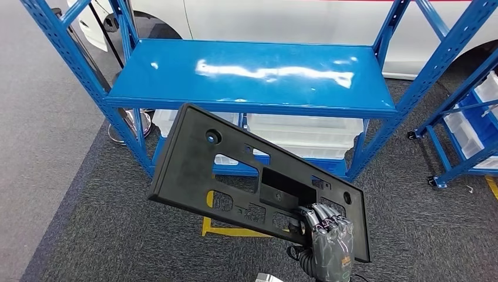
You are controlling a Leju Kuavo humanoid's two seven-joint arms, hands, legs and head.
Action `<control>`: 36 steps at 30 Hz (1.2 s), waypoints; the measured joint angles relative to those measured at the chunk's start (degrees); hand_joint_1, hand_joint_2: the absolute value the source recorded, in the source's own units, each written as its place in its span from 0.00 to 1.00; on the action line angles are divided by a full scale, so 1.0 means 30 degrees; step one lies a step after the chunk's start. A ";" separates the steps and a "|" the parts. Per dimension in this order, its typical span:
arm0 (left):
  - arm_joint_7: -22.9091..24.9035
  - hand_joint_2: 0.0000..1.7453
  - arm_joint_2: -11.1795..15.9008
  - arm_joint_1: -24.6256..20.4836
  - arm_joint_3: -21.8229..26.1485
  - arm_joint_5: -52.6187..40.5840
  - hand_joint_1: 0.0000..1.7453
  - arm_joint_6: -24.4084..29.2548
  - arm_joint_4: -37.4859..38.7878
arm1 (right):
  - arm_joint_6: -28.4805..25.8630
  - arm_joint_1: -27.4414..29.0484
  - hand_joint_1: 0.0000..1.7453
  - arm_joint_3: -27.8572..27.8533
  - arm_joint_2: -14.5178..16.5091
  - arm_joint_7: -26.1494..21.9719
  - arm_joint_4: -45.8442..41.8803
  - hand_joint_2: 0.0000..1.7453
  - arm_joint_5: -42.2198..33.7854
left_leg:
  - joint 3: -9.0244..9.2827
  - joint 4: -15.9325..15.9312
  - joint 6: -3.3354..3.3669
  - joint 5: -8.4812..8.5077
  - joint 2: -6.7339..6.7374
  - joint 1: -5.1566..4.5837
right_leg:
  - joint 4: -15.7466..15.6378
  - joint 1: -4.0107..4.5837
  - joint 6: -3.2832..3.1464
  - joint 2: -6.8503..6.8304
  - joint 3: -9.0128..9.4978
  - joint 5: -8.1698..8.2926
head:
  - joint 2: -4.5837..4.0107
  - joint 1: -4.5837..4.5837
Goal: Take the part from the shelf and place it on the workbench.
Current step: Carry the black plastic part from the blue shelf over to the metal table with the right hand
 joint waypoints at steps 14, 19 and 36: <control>-0.0024 1.00 0.0025 0.0038 0.0011 0.0000 0.00 0.0005 0.0000 | 0.0000 0.0081 1.00 -0.0226 0.0288 -0.0215 -0.0144 1.00 -0.0072 | 0.1944 -0.0415 0.0104 -0.1347 -0.0109 -0.0001 | 0.0643 0.0018 0.0279 -0.0135 -0.1976 0.1377 | 0.0000 -0.0035; -0.0029 1.00 0.0018 -0.0020 0.0016 -0.0091 0.00 0.0004 0.0007 | 0.0000 0.0153 1.00 -0.0479 0.0362 -0.0767 -0.0259 1.00 -0.0215 | 0.1254 -0.0643 0.0747 -0.0571 0.0053 0.0099 | 0.4009 -0.0064 0.0671 0.0002 -0.3208 -0.1397 | 0.0000 -0.0007; -0.0324 1.00 0.0018 -0.0004 0.0319 0.0060 0.00 0.0005 0.0007 | 0.0000 0.0357 1.00 -0.0690 0.0441 -0.0982 -0.0242 1.00 -0.4624 | -0.1798 0.4895 -0.0461 -0.2808 -0.0024 0.0112 | -0.0071 -0.0083 -0.0384 0.0256 -0.0504 0.0395 | 0.0000 -0.0078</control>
